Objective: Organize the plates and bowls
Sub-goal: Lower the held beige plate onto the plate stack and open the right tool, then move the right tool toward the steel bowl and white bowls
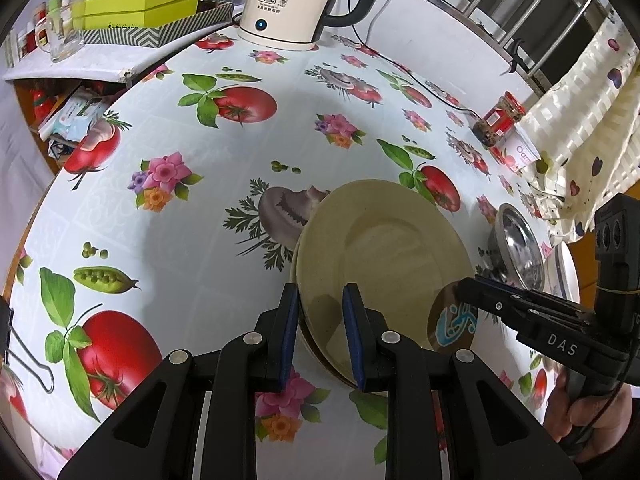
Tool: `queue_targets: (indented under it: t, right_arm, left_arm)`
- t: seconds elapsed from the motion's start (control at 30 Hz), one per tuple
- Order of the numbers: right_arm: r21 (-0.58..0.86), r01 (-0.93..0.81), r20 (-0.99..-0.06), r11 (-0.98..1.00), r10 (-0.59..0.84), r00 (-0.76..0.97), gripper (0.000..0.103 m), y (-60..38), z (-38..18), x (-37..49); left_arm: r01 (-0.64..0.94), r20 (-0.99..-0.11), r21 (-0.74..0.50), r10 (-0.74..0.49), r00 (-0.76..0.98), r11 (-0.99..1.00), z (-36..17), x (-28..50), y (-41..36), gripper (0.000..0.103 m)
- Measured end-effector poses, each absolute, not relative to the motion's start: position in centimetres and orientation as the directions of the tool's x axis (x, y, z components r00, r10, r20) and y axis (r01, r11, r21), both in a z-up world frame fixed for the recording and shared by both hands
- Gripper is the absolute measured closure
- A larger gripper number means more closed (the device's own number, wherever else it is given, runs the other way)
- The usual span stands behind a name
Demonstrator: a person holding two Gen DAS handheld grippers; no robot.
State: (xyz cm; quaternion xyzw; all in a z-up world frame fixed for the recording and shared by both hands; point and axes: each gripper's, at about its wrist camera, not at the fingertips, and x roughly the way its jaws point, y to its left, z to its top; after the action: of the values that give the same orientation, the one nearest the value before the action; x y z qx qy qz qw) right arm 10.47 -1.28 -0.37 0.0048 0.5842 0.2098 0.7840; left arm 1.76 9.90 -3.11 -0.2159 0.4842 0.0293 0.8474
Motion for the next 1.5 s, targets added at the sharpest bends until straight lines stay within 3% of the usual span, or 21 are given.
queue_targets:
  t: [0.97, 1.5]
  right_arm:
    - [0.226, -0.337, -0.918, 0.914, 0.316, 0.241, 0.081, -1.2, -0.5, 9.9]
    - [0.215, -0.354, -0.891, 0.91, 0.331, 0.311, 0.081, -2.9, 2.0, 8.3]
  left_arm:
    - [-0.25, -0.835, -0.321, -0.149, 0.529, 0.913, -3.3, 1.4, 9.8, 0.079]
    - [-0.202, -0.806, -0.3, -0.134, 0.577, 0.932, -0.7, 0.7, 8.5, 0.079]
